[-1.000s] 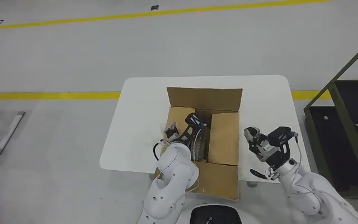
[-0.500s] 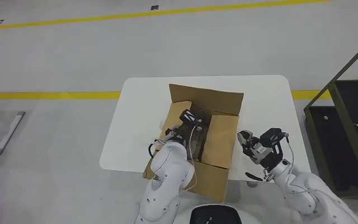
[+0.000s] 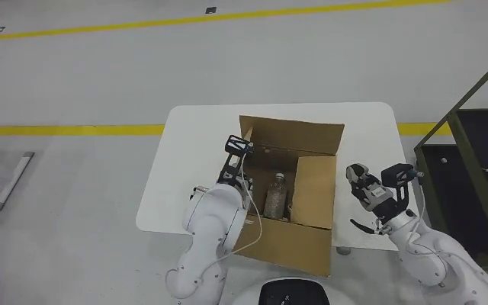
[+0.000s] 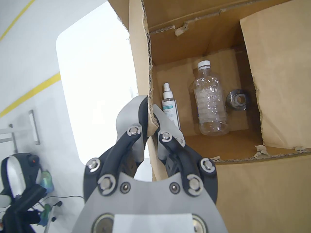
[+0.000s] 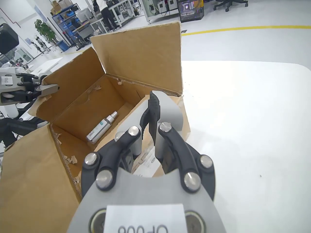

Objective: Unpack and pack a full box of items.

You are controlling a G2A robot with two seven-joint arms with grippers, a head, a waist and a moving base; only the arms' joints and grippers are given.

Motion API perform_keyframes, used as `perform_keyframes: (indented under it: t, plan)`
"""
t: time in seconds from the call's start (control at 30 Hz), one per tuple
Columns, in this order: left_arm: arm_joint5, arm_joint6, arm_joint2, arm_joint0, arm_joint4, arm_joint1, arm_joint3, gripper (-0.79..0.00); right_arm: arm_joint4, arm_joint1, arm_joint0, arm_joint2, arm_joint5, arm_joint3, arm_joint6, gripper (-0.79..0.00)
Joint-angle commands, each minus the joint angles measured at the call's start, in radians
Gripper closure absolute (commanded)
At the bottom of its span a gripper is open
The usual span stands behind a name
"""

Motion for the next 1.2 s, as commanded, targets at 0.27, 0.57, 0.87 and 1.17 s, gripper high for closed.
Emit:
perform_keyframes:
  t: [0.27, 0.57, 0.87, 1.17]
  plan:
    - [0.038, -0.016, -0.021, -0.032, -0.016, 0.0, 0.031, -0.785, 0.002, 0.003, -0.021, 0.032, -0.055, -0.001, 0.033, 0.0]
    - [-0.018, 0.079, -0.005, -0.025, 0.217, 0.016, 0.07, -0.785, -0.013, -0.002, -0.02, 0.013, -0.051, -0.021, 0.038, 0.0]
    - [-0.012, 0.166, -0.059, -0.035, 0.357, 0.027, 0.081, -0.785, 0.023, -0.007, 0.001, -0.032, -0.113, -0.017, 0.071, 0.0]
    - [-0.005, 0.258, -0.12, -0.035, 0.515, 0.041, 0.156, -0.785, 0.026, -0.011, 0.021, -0.078, -0.134, 0.021, 0.113, 0.0]
